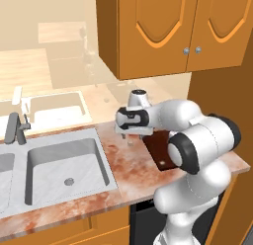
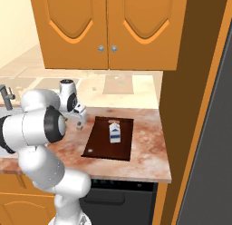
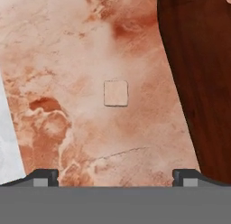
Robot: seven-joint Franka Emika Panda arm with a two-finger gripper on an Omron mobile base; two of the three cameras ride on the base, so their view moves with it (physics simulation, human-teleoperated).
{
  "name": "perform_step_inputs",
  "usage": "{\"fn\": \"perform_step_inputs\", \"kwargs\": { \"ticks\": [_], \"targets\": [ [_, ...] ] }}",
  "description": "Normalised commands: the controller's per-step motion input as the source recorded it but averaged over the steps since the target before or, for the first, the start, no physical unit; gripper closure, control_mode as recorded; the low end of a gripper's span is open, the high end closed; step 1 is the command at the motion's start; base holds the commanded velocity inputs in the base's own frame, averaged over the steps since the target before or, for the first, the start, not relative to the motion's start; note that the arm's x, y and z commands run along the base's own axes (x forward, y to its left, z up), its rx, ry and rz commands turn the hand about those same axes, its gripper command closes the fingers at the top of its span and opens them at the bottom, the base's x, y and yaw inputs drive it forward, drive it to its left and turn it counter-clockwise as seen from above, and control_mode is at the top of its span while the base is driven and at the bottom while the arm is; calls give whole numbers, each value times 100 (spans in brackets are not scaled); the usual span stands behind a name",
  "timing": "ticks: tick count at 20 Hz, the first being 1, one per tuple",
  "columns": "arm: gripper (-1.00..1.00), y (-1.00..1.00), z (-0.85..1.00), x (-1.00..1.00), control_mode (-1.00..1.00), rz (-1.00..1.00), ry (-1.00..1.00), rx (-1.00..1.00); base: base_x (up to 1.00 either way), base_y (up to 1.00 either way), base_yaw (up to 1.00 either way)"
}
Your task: Take out the milk from the fridge and place it on the tray on the counter. Then take the sugar cube near the tray and place it in the tray.
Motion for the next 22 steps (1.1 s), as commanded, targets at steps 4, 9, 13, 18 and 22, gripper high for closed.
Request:
{"fn": "perform_step_inputs", "kwargs": {
  "ticks": [4,9,13,18,22],
  "targets": [
    [-100,9,-18,18,-100,-3,0,-1,0,0,0],
    [-100,0,-22,4,-100,-1,0,0,0,0,0],
    [-100,0,-22,0,-100,-4,1,0,0,0,0],
    [-100,0,-18,1,-100,-6,1,0,0,0,0],
    [-100,0,-5,1,-100,-6,0,0,0,0,0]
  ]
}}
